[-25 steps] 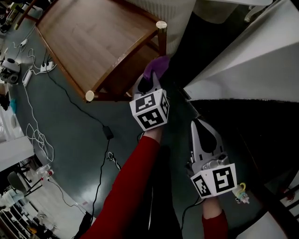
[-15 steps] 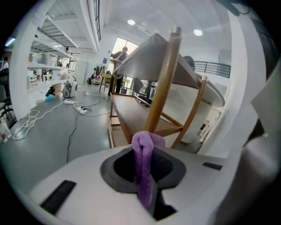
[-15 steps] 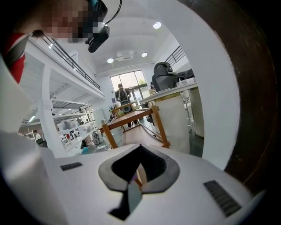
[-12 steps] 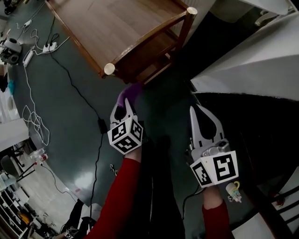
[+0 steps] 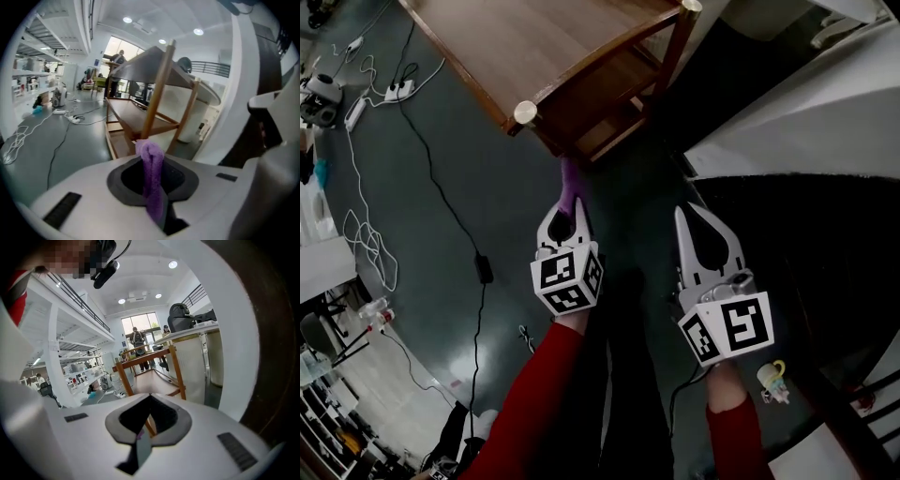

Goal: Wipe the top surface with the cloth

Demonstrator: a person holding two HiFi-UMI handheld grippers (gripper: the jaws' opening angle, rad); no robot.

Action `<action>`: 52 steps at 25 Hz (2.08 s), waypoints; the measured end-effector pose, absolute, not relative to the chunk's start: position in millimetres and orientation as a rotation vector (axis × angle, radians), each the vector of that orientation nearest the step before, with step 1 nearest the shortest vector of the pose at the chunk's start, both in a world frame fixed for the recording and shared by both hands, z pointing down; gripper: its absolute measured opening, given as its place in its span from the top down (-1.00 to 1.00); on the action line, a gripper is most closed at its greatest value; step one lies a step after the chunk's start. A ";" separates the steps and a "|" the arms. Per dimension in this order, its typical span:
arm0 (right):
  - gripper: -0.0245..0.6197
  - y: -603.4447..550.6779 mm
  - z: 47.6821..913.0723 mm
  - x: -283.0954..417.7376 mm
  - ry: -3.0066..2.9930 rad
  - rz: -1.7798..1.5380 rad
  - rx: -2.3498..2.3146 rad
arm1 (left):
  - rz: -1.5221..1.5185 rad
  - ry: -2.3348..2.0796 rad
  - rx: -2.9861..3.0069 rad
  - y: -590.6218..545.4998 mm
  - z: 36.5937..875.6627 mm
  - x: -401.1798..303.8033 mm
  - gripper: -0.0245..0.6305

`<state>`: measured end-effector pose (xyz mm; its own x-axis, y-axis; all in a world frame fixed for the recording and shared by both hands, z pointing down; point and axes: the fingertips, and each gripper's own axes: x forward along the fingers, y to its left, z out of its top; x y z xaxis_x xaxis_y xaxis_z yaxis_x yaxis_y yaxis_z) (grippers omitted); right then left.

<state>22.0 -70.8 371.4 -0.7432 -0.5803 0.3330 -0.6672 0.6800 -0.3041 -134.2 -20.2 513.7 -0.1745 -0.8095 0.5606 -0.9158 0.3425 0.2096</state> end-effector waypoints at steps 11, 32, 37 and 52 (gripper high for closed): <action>0.89 -116.1 463.9 69.3 -2.730 0.491 1.154 | 0.174 -1.782 1.928 -193.7 590.6 -28.9 0.76; 0.89 -168.8 536.1 57.8 -2.810 0.394 1.031 | 0.347 -1.900 1.587 -113.0 753.3 -133.8 0.76; 0.89 -178.7 542.5 46.5 -2.809 0.370 0.965 | 0.397 -1.933 1.503 -67.8 764.9 -163.6 0.76; 0.89 -139.3 470.9 51.0 -2.737 0.399 1.020 | 0.198 -1.741 1.693 -84.8 625.4 -93.2 0.76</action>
